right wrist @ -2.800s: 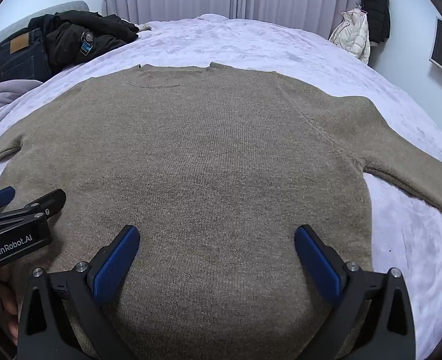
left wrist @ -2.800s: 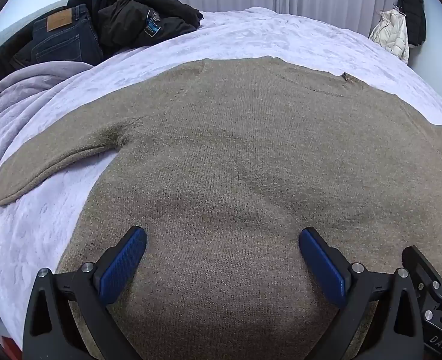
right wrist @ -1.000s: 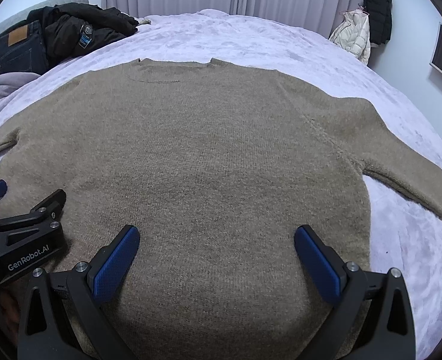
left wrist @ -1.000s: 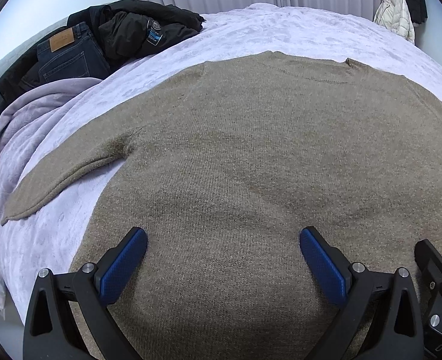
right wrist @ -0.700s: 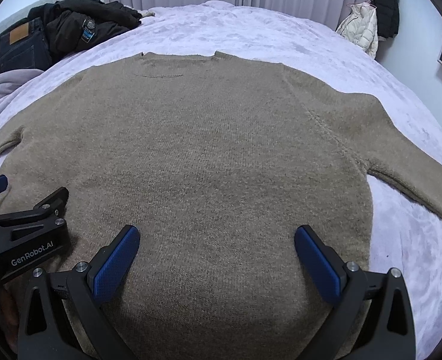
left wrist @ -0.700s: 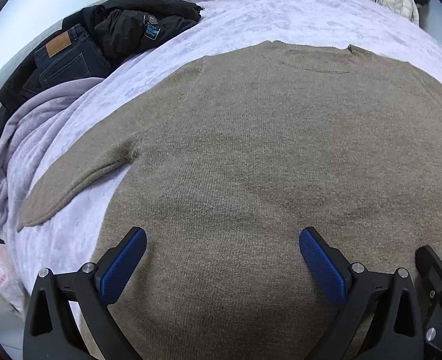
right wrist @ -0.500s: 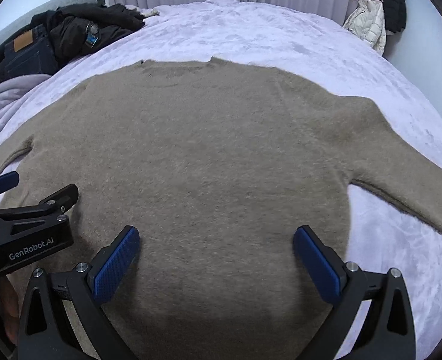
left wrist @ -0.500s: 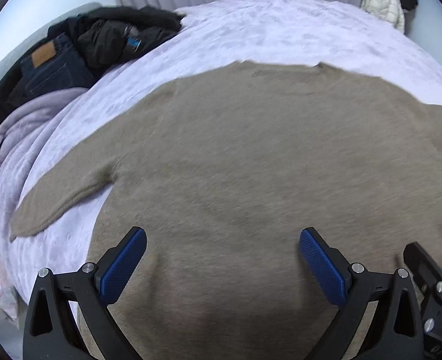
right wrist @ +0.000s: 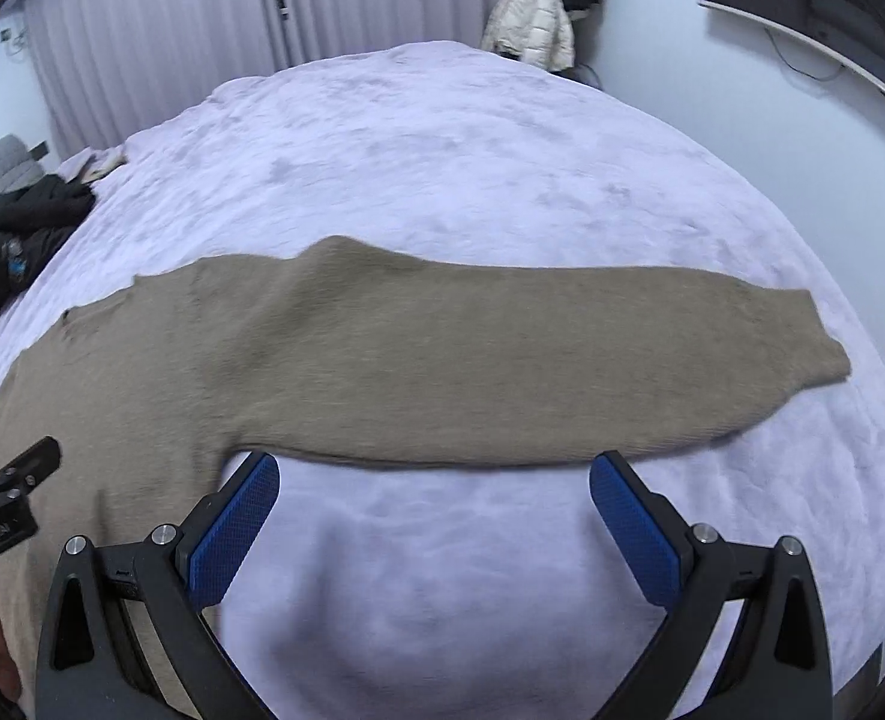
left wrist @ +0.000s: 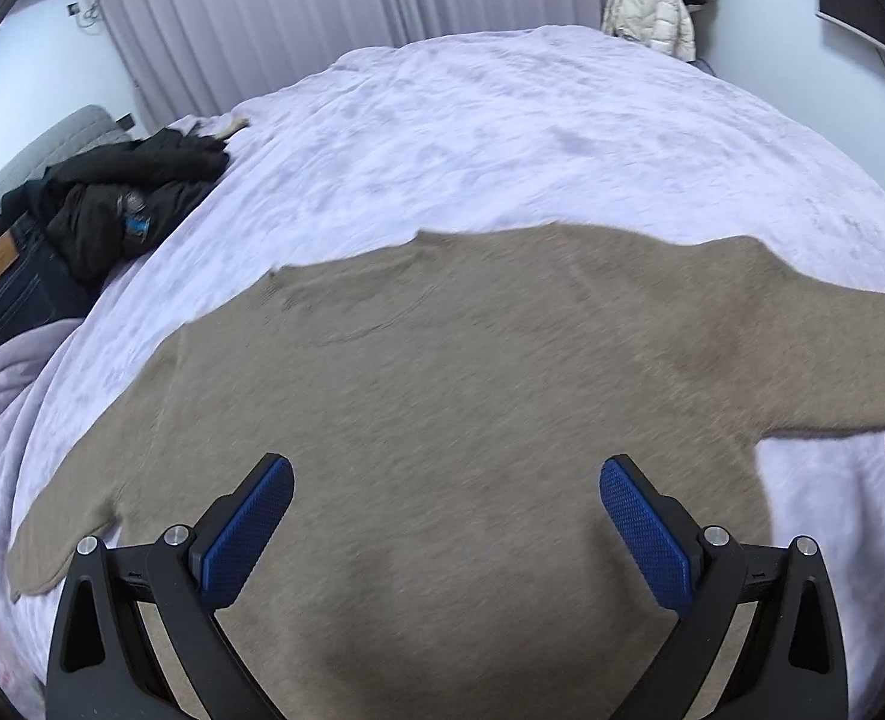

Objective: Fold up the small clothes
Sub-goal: 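Grasp the sweater sleeve cuff with the right gripper and lift it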

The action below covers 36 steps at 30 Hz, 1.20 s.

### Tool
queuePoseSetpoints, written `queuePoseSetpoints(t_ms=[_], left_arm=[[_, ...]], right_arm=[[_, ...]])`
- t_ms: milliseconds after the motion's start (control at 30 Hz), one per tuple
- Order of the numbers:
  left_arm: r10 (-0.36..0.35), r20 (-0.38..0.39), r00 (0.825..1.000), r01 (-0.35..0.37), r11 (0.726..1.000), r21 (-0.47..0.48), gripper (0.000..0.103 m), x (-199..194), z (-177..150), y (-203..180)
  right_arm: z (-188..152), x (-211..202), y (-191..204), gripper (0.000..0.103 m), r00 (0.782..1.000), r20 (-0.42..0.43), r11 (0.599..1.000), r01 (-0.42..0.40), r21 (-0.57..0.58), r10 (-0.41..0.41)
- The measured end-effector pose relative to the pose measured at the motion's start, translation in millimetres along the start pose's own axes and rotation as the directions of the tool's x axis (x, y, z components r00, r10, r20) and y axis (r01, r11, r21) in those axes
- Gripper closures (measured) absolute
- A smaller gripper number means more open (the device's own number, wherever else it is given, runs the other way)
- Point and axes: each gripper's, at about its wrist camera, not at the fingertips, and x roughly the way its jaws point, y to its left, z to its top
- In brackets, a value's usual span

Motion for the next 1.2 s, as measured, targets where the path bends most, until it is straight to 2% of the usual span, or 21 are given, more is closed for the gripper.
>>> queuePoseSetpoints(t_ms=[133, 267, 367, 433, 600, 633, 667, 700, 733, 767, 800, 900, 967, 1000, 1067, 1133, 1200], left_arm=[[-0.027, 0.001, 1.0, 0.027, 0.999, 0.026, 0.0, 11, 17, -27], [-0.058, -0.039, 0.998, 0.059, 0.998, 0.029, 0.0, 33, 31, -52], [-0.08, -0.066, 0.995, 0.082, 0.996, 0.029, 0.0, 50, 38, -69], [-0.091, -0.079, 0.993, 0.094, 0.995, 0.031, 0.0, 58, 40, -80], [-0.166, -0.111, 0.98, 0.165, 0.986, -0.011, 0.0, 78, 46, -93], [-0.177, -0.116, 0.977, 0.176, 0.984, -0.022, 0.0, 82, 47, -94], [-0.185, -0.12, 0.975, 0.183, 0.983, -0.033, 0.0, 86, 48, -94], [-0.19, -0.12, 0.974, 0.186, 0.982, -0.044, 0.0, 90, 49, -94], [-0.194, -0.121, 0.974, 0.188, 0.98, -0.062, 0.0, 93, 50, -93], [-0.203, -0.121, 0.972, 0.193, 0.978, -0.083, 0.0, 95, 51, -91], [-0.211, -0.117, 0.97, 0.2, 0.975, -0.101, 0.0, 95, 52, -89], [-0.201, -0.113, 0.973, 0.185, 0.974, -0.133, 0.0, 99, 57, -93], [-0.157, -0.12, 0.98, 0.149, 0.986, -0.073, 0.0, 99, 58, -110], [-0.151, -0.098, 0.984, 0.149, 0.988, -0.026, 0.0, 93, 58, -120], [-0.174, -0.064, 0.983, 0.176, 0.984, 0.035, 0.0, 83, 60, -133], [-0.194, -0.063, 0.979, 0.194, 0.981, 0.004, 0.0, 81, 63, -132], [-0.188, -0.135, 0.973, 0.184, 0.982, -0.043, 0.0, 94, 66, -132]], right_arm=[[0, 6, -67, 0.0, 0.998, -0.015, 0.992, 0.058, 0.112, -0.057], [-3, 12, -115, 0.0, 0.998, -0.032, 0.974, 0.064, 0.219, -0.058], [-2, 21, -135, 0.0, 0.997, -0.041, 0.961, 0.074, 0.268, -0.065], [3, 26, -147, 0.0, 0.999, -0.031, 0.953, 0.052, 0.3, -0.045], [29, 44, -163, 0.003, 0.998, 0.029, 0.938, 0.042, 0.343, -0.055], [34, 49, -166, 0.006, 0.998, 0.036, 0.933, 0.042, 0.356, -0.058], [38, 52, -169, 0.02, 0.997, 0.046, 0.929, 0.041, 0.368, -0.063], [40, 55, -172, 0.042, 0.996, 0.052, 0.928, 0.043, 0.371, -0.067], [42, 56, -173, 0.054, 0.996, 0.052, 0.929, 0.044, 0.367, -0.067], [43, 55, -176, 0.077, 0.997, 0.057, 0.93, 0.028, 0.368, -0.053], [42, 53, -178, 0.094, 0.997, 0.071, 0.927, -0.004, 0.375, -0.025], [34, 32, -184, 0.096, 0.987, 0.162, 0.919, -0.053, 0.391, -0.012], [30, 13, -178, 0.096, 0.976, 0.213, 0.932, -0.026, 0.362, -0.055], [29, 5, -175, 0.096, 0.97, 0.231, 0.936, -0.014, 0.352, -0.073], [23, -11, -167, 0.096, 0.96, 0.257, 0.94, 0.019, 0.34, -0.112], [18, -18, -159, 0.096, 0.951, 0.267, 0.943, 0.062, 0.327, -0.155], [15, -15, -154, 0.096, 0.95, 0.248, 0.946, 0.11, 0.305, -0.19]])
